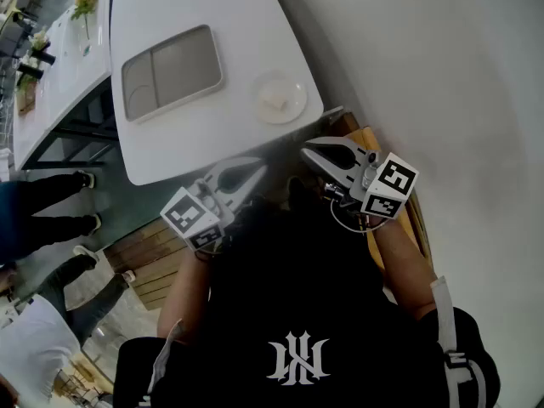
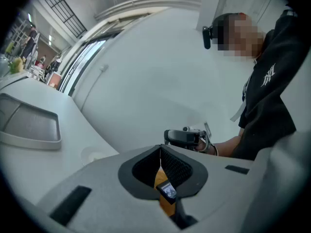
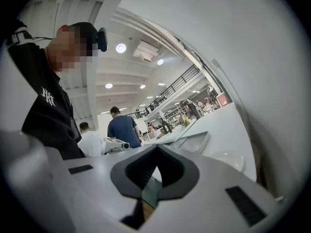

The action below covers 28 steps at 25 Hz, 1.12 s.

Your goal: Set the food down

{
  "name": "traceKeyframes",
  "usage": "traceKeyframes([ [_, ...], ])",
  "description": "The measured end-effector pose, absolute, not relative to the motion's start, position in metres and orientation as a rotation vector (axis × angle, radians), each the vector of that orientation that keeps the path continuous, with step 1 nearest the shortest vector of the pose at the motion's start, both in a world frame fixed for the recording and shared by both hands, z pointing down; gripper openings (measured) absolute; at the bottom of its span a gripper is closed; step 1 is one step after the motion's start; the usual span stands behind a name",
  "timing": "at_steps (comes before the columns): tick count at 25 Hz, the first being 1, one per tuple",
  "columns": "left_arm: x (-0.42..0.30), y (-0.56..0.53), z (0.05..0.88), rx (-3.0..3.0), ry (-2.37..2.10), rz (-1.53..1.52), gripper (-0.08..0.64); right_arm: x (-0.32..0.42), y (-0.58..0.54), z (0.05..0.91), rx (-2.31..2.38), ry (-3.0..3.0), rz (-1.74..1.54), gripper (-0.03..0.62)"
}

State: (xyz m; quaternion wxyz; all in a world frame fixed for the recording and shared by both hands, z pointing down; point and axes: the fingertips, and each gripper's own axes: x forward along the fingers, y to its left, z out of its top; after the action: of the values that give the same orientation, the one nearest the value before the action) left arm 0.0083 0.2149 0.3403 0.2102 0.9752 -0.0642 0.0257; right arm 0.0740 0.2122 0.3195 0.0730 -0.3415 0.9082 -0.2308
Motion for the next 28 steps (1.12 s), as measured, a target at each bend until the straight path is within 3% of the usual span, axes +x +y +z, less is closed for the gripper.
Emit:
traceKeyframes([
  [20, -0.034, 0.207, 0.379, 2.573, -0.186, 0.234, 0.009, 0.064, 0.208, 0.332, -1.266, 2.685, -0.84, 0.008],
  [21, -0.036, 0.205, 0.383, 2.56, -0.187, 0.242, 0.009, 0.065, 0.207, 0.334, -1.284, 2.677, -0.852, 0.015],
  [23, -0.039, 0.198, 0.396, 2.533, -0.206, 0.262, 0.013, 0.067, 0.205, 0.341, -1.298, 2.654, -0.899, 0.129],
  [25, -0.037, 0.188, 0.412, 2.493, -0.24, 0.281, 0.04, 0.074, 0.199, 0.354, -1.303, 2.622, -0.958, 0.143],
  [28, -0.024, 0.16, 0.433, 2.431, -0.293, 0.307, 0.144, 0.097, 0.172, 0.379, -1.321, 2.602, -1.054, 0.143],
])
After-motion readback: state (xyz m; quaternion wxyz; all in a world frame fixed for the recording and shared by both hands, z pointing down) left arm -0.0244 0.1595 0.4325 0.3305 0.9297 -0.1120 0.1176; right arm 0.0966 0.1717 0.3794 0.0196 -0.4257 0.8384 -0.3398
